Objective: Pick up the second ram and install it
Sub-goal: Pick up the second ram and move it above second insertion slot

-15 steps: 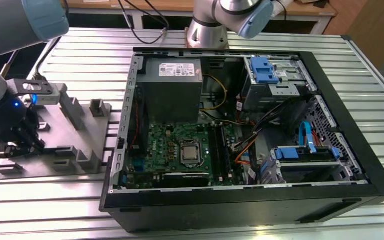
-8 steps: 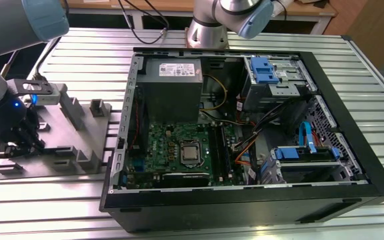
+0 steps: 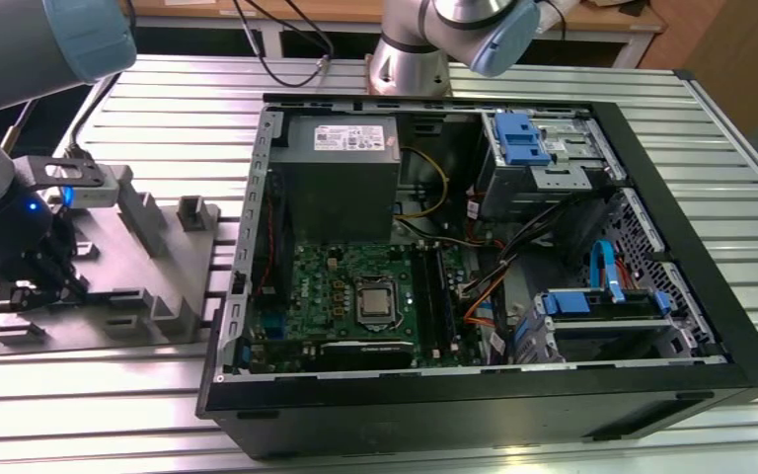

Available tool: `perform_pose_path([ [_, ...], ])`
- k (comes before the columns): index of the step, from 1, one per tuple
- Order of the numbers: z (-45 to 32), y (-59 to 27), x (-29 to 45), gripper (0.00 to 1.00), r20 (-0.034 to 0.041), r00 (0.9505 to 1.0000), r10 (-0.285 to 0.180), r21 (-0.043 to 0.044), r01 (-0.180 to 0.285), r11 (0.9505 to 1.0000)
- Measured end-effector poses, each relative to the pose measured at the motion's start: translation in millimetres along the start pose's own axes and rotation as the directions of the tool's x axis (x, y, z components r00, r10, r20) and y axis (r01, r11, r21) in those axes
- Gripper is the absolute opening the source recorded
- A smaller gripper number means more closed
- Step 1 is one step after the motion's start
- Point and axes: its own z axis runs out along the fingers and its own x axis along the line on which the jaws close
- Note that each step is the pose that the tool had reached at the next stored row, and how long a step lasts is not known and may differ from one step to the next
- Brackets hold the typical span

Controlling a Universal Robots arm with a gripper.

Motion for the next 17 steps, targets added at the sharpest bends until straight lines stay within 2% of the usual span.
perform_pose_path([
  [17,-3.2,0.1,0.0,0.12,0.0,1.0,0.0,0.0,0.0,1.0],
])
